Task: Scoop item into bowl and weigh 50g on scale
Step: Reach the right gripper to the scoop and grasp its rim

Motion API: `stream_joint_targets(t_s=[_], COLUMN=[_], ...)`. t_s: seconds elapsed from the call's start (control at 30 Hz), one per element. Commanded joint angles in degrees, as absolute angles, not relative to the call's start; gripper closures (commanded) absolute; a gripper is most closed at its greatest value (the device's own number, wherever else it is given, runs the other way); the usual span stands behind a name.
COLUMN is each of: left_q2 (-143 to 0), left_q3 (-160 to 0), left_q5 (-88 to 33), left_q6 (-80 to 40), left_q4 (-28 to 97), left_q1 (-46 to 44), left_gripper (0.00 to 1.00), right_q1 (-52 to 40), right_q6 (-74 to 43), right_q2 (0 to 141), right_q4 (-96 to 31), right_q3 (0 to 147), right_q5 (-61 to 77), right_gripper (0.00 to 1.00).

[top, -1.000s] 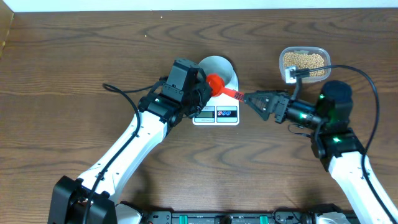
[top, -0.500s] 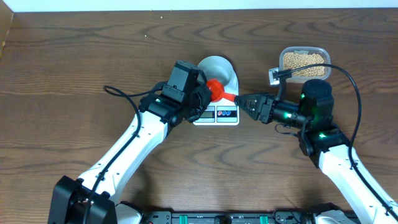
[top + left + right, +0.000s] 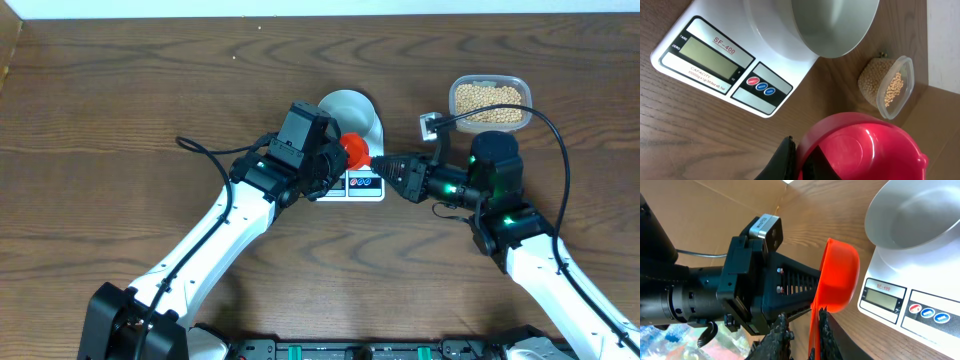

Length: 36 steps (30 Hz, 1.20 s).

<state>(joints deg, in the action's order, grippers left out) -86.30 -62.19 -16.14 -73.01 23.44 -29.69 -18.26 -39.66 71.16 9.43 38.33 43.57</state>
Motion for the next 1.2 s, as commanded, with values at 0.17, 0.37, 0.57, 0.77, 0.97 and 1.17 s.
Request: stream_joint_targets(t_s=[0.17, 0.37, 0.57, 0.77, 0.97, 1.17], left_q2=[-86.04, -86.04, -86.04, -86.06, -86.06, -86.06], left_q3=[-62.74, -62.74, -62.74, -62.74, -62.74, -62.74], left_q5=[-15.84, -15.81, -15.31, -14.24, -14.26, -12.91], left_q6=[-71.55, -70.08, -69.67, -68.99, -69.01, -69.06], left_q4=[24.40, 24.82, 24.77, 24.58, 24.60, 24.38], left_q1=[-30.09, -30.09, -30.09, -30.09, -30.37, -31.59], left_gripper=[0.93, 0.93, 0.93, 0.93, 0.93, 0.93], right_q1=[-19.22, -19.22, -19.25, -19.25, -19.25, -19.25], right_q6=[-39.11, -39.11, -39.11, -39.13, -39.16, -39.18], right_q2=[71.40, 71.40, 71.40, 71.77, 72.40, 72.44], right_q4=[9.34, 9.30, 8.12, 6.70, 6.85, 6.85], right_q3=[39.64, 39.64, 39.64, 39.64, 39.64, 39.64], right_q5=[42.52, 42.52, 42.24, 41.50, 41.47, 41.50], right_gripper=[0.84, 0.85, 0.87, 0.89, 0.89, 0.90])
